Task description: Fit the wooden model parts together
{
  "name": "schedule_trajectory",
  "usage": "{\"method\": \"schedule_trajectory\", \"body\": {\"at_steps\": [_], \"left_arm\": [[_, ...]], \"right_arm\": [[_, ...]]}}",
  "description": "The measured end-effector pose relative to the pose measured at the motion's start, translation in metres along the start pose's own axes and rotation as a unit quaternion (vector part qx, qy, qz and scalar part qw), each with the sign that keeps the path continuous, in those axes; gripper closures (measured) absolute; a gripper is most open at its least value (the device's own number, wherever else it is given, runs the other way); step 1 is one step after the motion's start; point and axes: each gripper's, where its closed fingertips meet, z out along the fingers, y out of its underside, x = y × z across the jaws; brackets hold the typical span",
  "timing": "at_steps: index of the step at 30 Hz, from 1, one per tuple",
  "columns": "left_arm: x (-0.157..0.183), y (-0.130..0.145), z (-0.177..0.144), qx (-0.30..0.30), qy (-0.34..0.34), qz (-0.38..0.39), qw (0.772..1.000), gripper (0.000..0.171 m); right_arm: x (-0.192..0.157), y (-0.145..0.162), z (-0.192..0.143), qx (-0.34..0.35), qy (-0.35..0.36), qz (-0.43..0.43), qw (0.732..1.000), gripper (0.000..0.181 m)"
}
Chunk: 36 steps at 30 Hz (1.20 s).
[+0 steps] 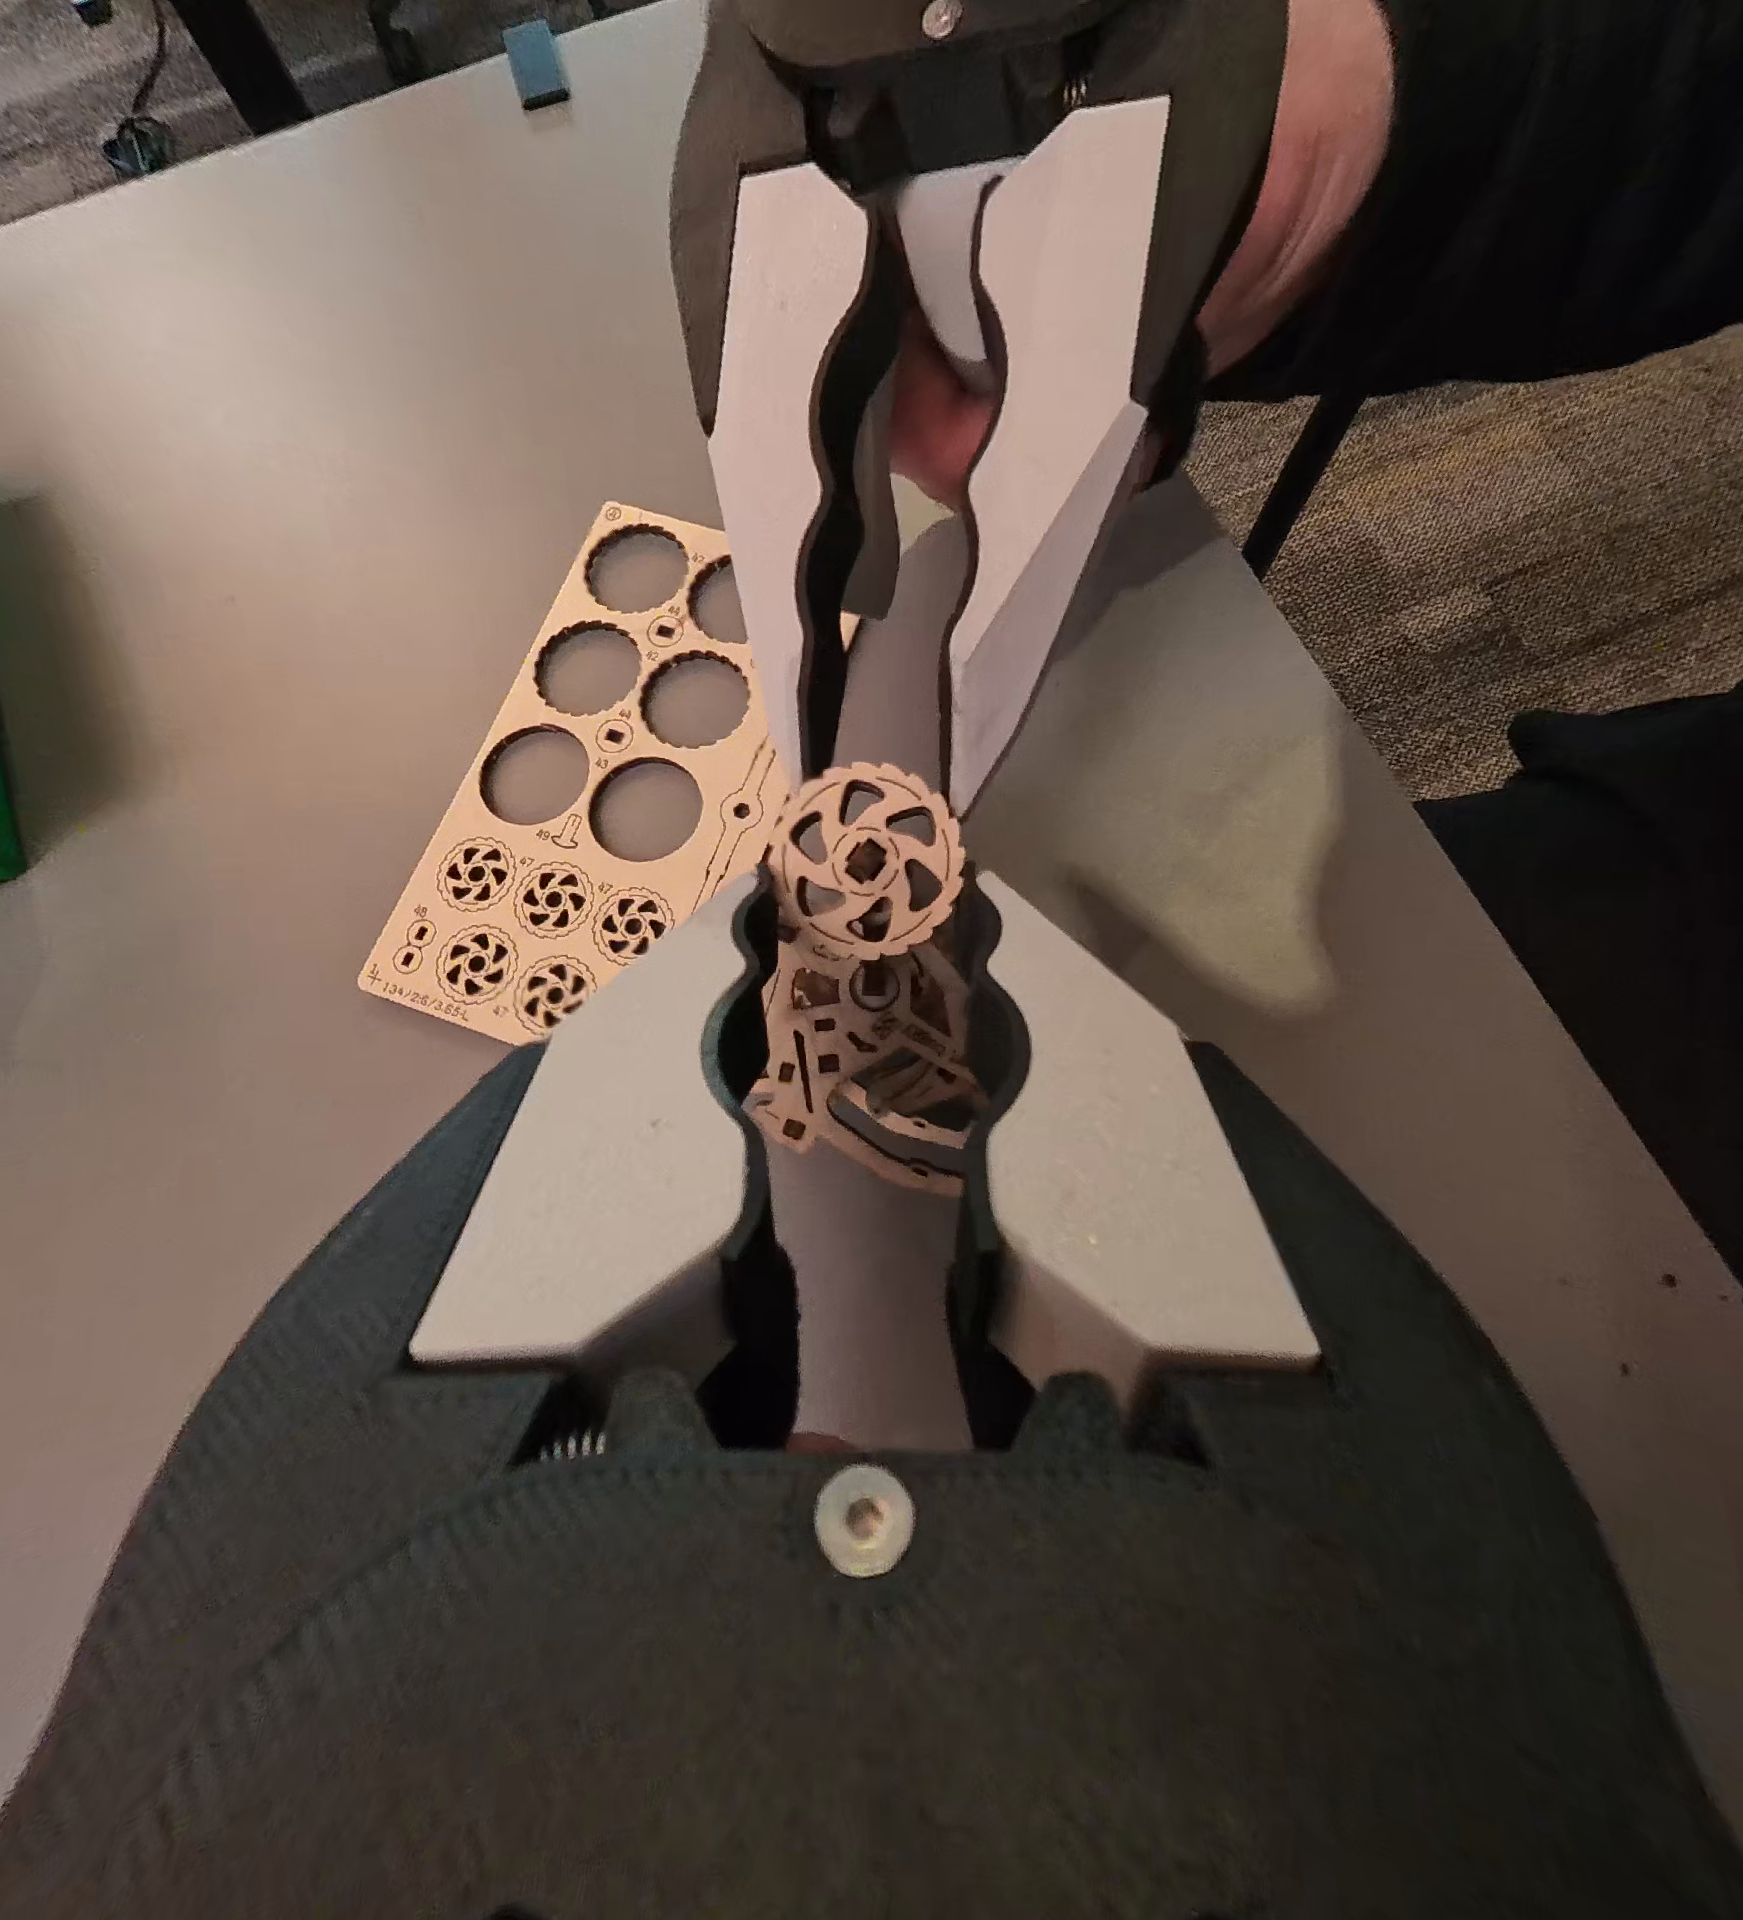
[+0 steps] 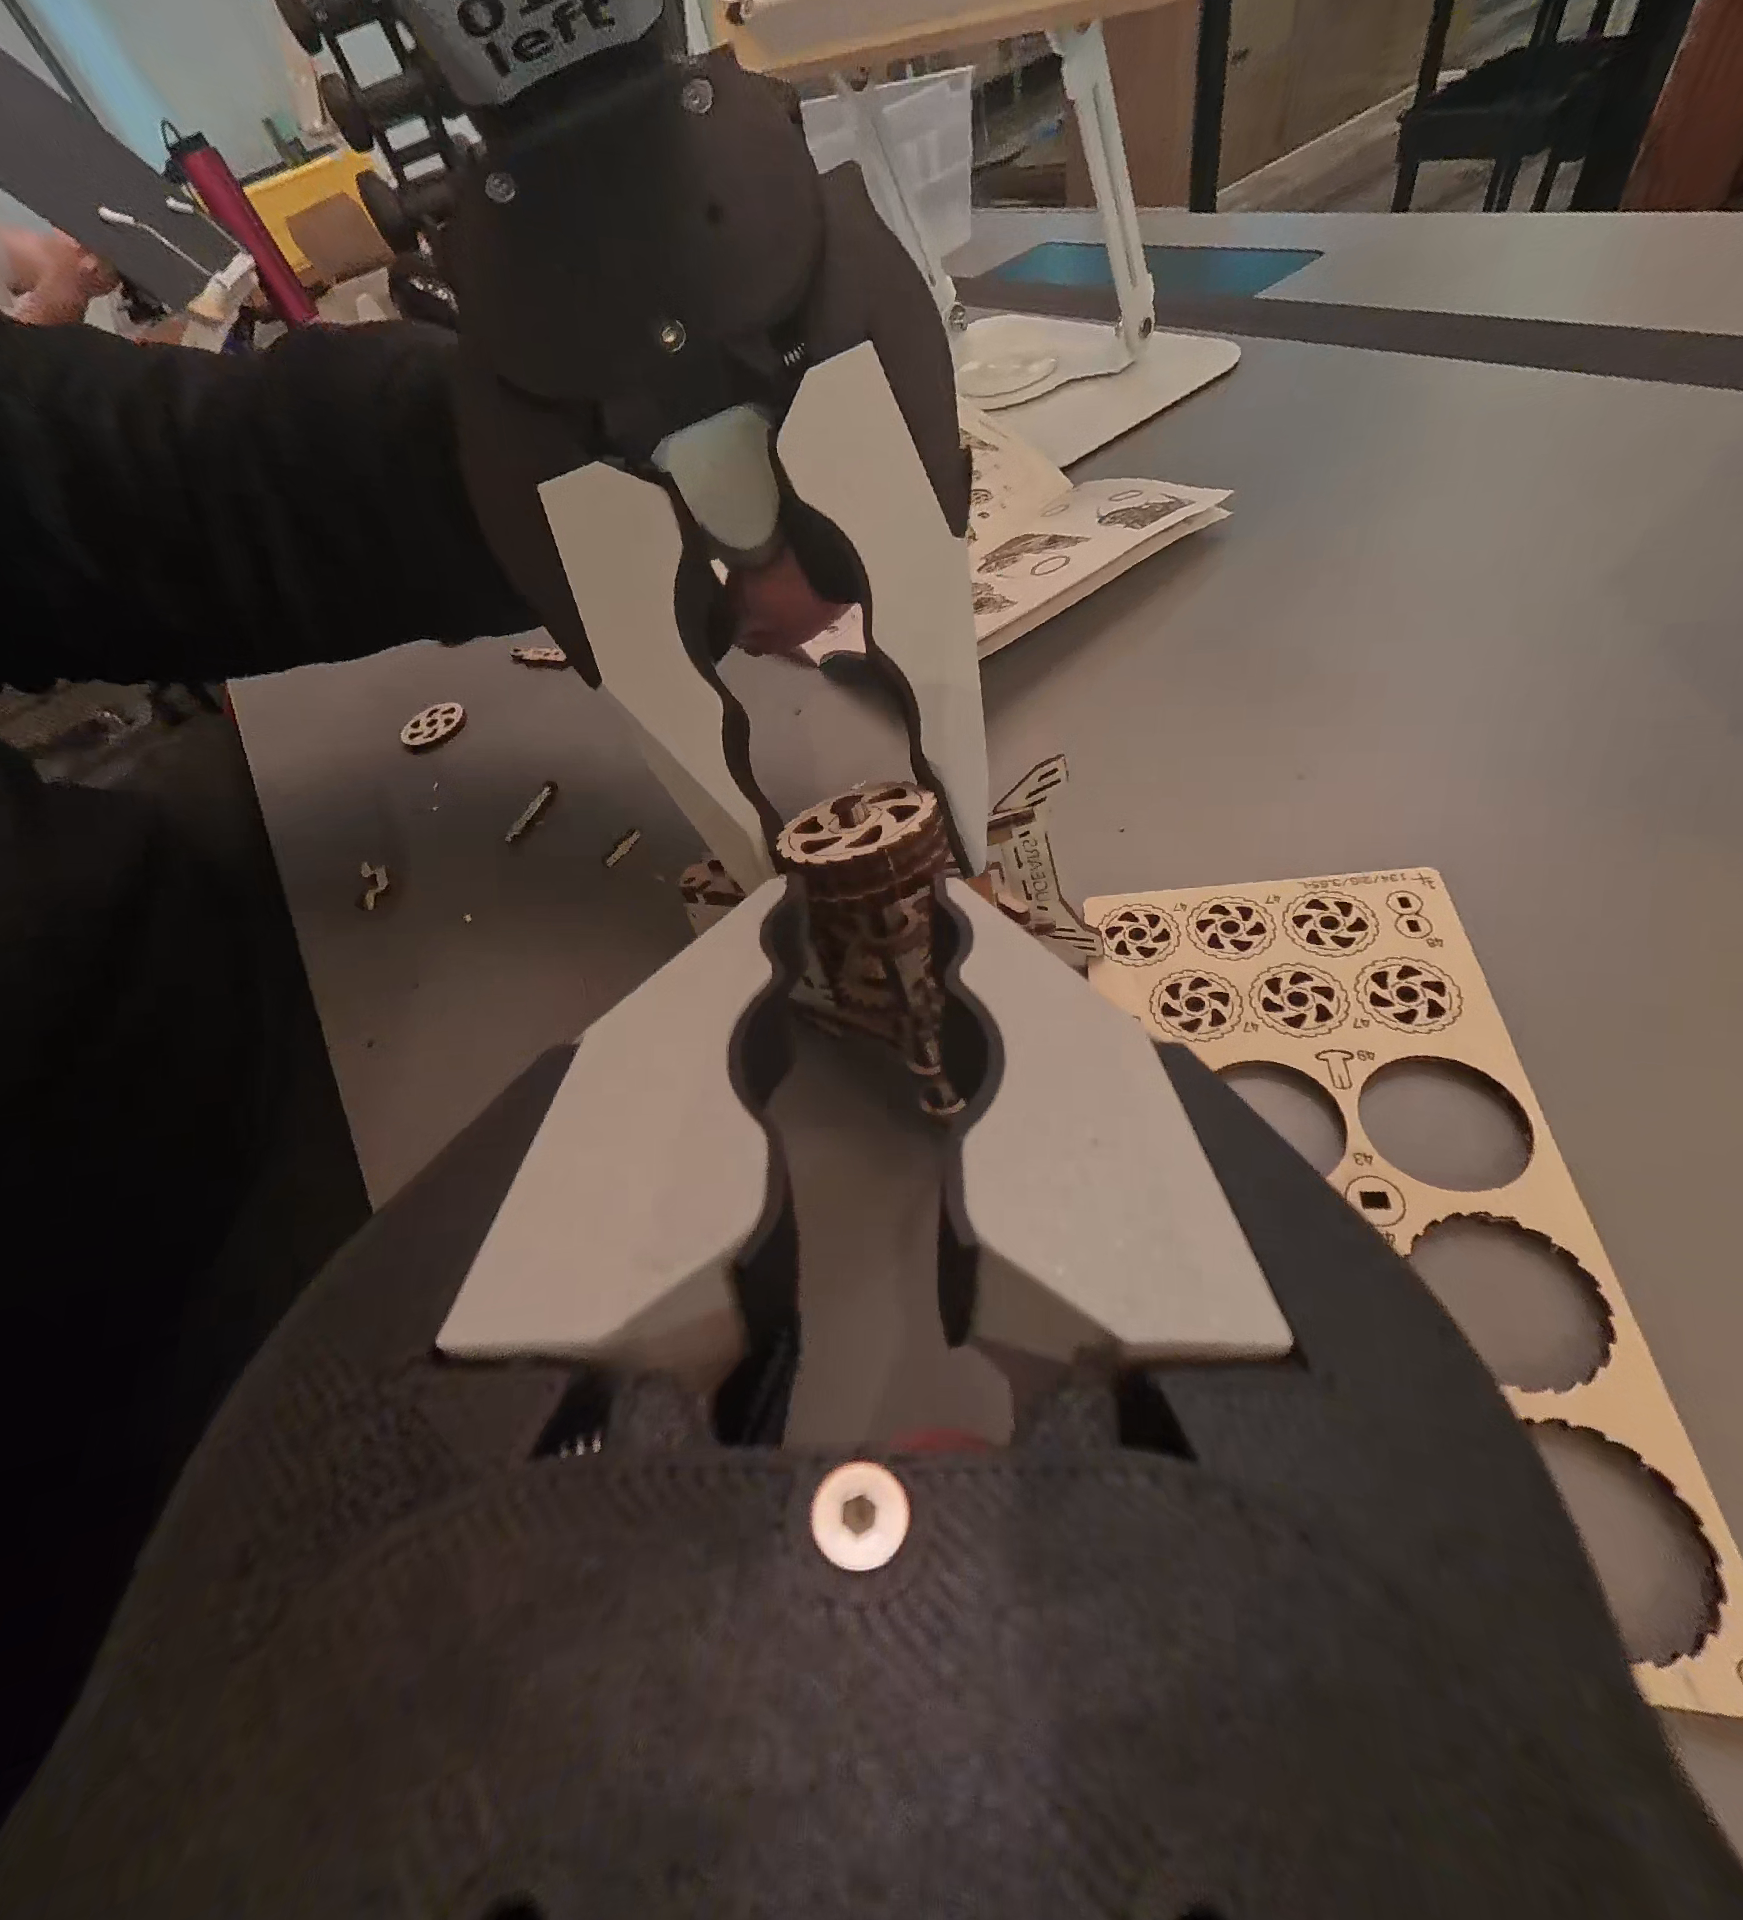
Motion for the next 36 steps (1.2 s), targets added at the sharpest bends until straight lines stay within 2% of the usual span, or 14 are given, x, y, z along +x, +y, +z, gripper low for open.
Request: {"method": "schedule_trajectory", "body": {"at_steps": [1,5,8,13,15,17,21,24,28,30,31,34,36], "left_arm": [[0.000,0.001,0.000,-0.005,0.002,-0.007,1.000,0.140],[0.001,-0.001,-0.008,0.013,-0.013,-0.018,1.000,0.135],[0.000,-0.005,-0.010,0.027,-0.032,-0.012,0.999,0.143],[0.000,-0.005,-0.009,0.027,-0.037,-0.013,0.999,0.142],[-0.009,0.000,-0.020,0.019,-0.053,-0.025,0.998,0.131],[-0.012,0.001,-0.041,0.032,-0.068,-0.037,0.996,0.128],[-0.004,0.022,-0.077,0.009,-0.117,-0.057,0.991,0.134],[0.012,0.043,-0.098,0.004,-0.143,-0.097,0.985,0.137],[0.037,0.071,-0.120,0.014,-0.167,-0.167,0.972,0.137],[0.050,0.078,-0.129,0.043,-0.172,-0.206,0.962,0.149],[0.056,0.080,-0.133,0.057,-0.170,-0.219,0.959,0.170],[0.067,0.083,-0.146,0.102,-0.189,-0.244,0.946,0.171],[0.073,0.082,-0.153,0.129,-0.199,-0.254,0.938,0.171]], "right_arm": [[0.001,-0.002,-0.002,0.006,0.003,0.007,1.000,0.155],[0.001,-0.007,-0.012,0.026,0.004,0.011,1.000,0.156],[0.000,-0.009,-0.011,0.025,0.008,0.006,1.000,0.158],[-0.003,-0.018,-0.014,0.039,0.010,0.012,0.999,0.163],[-0.007,-0.023,-0.020,0.047,0.011,0.008,0.999,0.156],[-0.013,-0.024,-0.027,0.048,0.010,-0.005,0.999,0.151],[-0.028,-0.009,-0.028,0.014,0.002,-0.032,0.999,0.151],[-0.047,0.015,-0.013,-0.050,-0.019,-0.065,0.996,0.155],[-0.071,0.033,0.013,-0.081,-0.051,-0.078,0.992,0.158],[-0.080,0.040,0.024,-0.094,-0.062,-0.087,0.990,0.160],[-0.083,0.041,0.029,-0.095,-0.065,-0.093,0.989,0.163],[-0.094,0.041,0.039,-0.087,-0.084,-0.099,0.988,0.178],[-0.102,0.039,0.044,-0.078,-0.099,-0.106,0.986,0.181]]}}
